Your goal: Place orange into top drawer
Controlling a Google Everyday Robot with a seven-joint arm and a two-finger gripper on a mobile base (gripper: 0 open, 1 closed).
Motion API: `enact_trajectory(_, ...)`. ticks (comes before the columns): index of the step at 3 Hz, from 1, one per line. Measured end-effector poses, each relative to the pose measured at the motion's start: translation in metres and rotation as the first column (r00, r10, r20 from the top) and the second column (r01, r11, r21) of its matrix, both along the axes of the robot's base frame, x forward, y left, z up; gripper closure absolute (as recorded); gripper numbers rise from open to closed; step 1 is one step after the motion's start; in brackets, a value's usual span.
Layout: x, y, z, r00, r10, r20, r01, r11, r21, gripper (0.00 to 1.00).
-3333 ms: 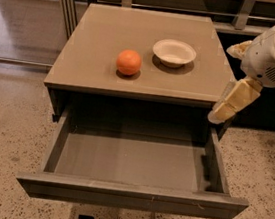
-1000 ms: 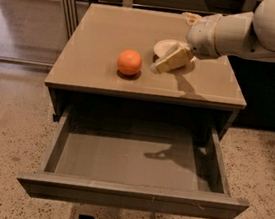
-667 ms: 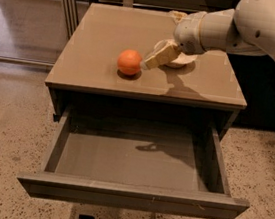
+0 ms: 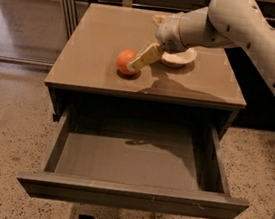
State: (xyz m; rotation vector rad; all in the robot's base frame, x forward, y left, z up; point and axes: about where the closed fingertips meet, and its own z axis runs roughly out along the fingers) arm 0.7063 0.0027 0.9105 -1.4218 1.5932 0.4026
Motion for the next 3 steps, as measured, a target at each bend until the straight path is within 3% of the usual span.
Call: enact_trajectory(3,0.008,0.036,-0.036,0.9946,0.066,-0.08,-0.073,0.993,-0.088,0.0)
